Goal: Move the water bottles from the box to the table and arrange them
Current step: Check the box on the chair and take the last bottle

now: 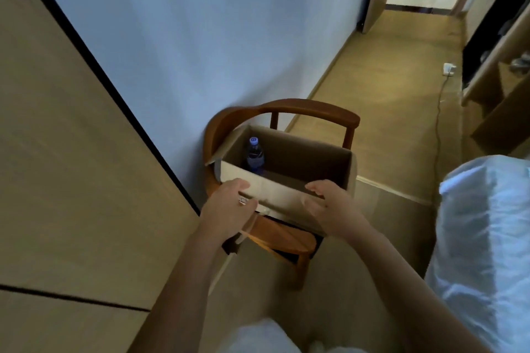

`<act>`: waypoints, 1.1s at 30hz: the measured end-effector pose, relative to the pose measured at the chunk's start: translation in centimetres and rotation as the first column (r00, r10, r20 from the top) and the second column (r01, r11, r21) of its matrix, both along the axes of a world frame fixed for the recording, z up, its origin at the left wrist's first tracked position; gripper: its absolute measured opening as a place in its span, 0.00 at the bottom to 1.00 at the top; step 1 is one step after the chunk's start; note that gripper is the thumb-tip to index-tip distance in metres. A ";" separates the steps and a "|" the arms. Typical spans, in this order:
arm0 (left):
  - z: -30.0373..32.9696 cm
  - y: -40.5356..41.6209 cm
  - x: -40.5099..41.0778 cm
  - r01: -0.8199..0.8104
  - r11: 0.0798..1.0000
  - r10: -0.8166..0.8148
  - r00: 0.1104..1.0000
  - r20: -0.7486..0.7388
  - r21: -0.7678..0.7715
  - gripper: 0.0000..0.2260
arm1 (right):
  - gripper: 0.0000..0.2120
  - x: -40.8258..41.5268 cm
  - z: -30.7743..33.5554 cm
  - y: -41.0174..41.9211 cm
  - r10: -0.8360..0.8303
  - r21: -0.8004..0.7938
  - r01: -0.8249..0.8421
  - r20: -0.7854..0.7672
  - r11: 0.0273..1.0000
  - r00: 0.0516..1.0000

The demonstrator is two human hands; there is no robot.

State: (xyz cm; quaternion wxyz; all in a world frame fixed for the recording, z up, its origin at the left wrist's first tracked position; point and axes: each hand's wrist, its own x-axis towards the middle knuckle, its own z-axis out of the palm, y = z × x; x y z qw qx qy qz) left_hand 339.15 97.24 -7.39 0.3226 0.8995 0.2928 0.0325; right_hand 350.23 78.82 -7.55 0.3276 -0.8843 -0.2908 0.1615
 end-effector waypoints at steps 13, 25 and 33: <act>-5.0 12.5 13.0 -0.010 0.996 -0.002 0.990 -0.141 -0.084 0.19 | 0.26 15.7 -10.1 18.6 -0.071 0.003 0.078 -0.371 0.997 0.926; -10.0 19.9 18.5 0.026 0.977 -0.086 0.955 -0.282 -0.210 0.19 | 0.19 21.8 -21.6 31.5 -0.214 -0.123 0.179 -0.415 0.976 0.884; -11.7 21.0 20.0 0.038 0.975 -0.106 0.946 -0.307 -0.220 0.19 | 0.21 21.7 -24.9 34.1 -0.409 -0.166 0.374 -0.393 0.913 0.824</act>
